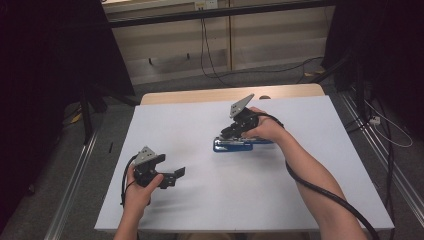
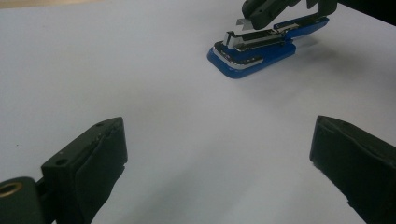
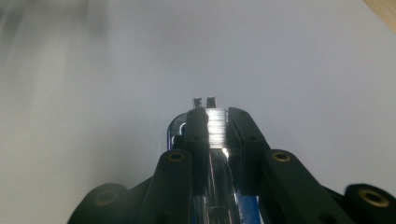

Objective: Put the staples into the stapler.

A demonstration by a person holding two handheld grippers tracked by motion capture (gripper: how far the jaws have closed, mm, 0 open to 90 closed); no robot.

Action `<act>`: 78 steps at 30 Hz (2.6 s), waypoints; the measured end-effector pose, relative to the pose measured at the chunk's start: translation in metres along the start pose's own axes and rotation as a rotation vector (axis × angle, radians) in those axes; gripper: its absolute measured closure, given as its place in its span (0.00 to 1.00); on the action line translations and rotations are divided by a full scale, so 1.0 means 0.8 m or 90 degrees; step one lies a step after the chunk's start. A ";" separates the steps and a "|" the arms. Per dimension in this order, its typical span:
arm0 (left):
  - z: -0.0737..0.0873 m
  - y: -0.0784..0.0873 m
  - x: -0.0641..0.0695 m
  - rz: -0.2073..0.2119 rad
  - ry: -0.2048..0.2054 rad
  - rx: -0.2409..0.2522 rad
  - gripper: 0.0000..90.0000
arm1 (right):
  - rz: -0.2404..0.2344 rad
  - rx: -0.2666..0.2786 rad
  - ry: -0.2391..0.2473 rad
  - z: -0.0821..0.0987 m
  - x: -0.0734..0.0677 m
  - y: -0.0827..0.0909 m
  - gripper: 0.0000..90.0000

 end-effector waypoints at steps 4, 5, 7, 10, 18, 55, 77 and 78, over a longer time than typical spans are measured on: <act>0.001 -0.001 0.000 0.001 -0.001 -0.002 0.05 | -0.004 -0.003 0.002 0.001 0.000 -0.002 0.88; 0.001 -0.001 0.001 0.002 0.000 -0.002 0.05 | -0.007 -0.003 0.002 0.001 0.000 -0.003 0.88; 0.000 -0.001 0.000 0.001 0.000 -0.001 0.05 | -0.008 -0.006 0.003 0.002 0.000 -0.004 0.88; 0.001 -0.001 0.000 0.000 -0.002 -0.003 0.05 | -0.012 -0.007 0.004 0.002 -0.001 -0.006 0.88; 0.001 -0.002 0.000 0.001 -0.002 -0.003 0.05 | -0.016 -0.009 0.006 0.004 0.001 -0.009 0.88; 0.001 -0.004 0.001 0.001 -0.002 -0.008 0.05 | -0.017 0.000 0.013 0.002 0.000 -0.006 0.88; 0.002 -0.005 0.002 0.003 0.001 -0.008 0.05 | -0.019 -0.006 0.003 0.006 0.000 -0.013 0.88; 0.002 -0.005 0.002 0.003 0.001 -0.009 0.05 | -0.019 -0.005 0.002 0.006 0.000 -0.013 0.88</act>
Point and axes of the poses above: each handheld gripper's, and its own axes: y roughly backward along the jaws, z roughly out of its underside, x roughly to its right, the point moved 6 cm from there along -y, roughly forward along the jaws, and after that the axes turned 6 degrees about -z, right-handed, at the moved point
